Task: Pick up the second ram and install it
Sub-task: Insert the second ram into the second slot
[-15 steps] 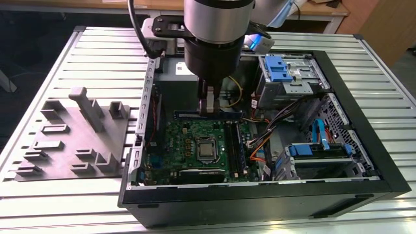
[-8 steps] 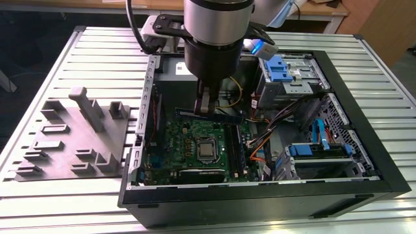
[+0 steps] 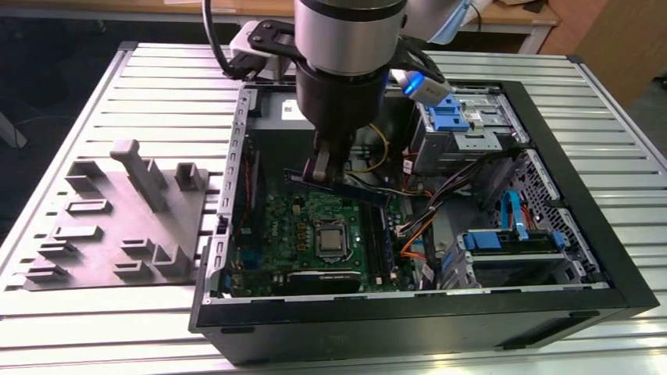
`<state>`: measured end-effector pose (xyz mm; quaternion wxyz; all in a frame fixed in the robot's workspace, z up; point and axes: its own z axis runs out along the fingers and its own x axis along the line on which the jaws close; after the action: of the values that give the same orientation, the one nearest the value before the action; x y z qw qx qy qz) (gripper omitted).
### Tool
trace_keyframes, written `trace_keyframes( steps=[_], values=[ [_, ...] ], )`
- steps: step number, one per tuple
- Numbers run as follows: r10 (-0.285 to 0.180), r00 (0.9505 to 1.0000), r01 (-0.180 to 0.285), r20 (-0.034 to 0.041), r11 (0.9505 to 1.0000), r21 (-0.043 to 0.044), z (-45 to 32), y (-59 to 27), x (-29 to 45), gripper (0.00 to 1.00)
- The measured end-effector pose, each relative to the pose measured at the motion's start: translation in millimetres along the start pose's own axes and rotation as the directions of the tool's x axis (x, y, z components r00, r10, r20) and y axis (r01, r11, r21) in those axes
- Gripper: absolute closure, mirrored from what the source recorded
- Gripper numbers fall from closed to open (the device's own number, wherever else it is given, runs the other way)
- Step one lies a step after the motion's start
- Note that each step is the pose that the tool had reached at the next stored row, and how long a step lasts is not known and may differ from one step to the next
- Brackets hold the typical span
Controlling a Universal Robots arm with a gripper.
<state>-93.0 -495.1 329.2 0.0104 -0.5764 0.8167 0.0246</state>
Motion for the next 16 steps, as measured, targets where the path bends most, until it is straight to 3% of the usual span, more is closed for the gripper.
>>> trace_keyframes(
  steps=[4,8,12,16],
  values=[
    [0.073,0.9973,-0.073,0.0022,0.9973,0.0032,1.1,0.0,0.0,0.88],
    [0.144,0.9895,-0.144,0.0046,0.9895,0.0063,2.3,-0.1,0.1,0.88],
    [0.216,0.9763,-0.216,0.0072,0.9762,0.0091,3.8,-0.1,0.2,0.88],
    [0.287,0.9579,-0.287,0.0099,0.9579,0.0118,5.1,-0.2,0.2,0.88]
  ],
)
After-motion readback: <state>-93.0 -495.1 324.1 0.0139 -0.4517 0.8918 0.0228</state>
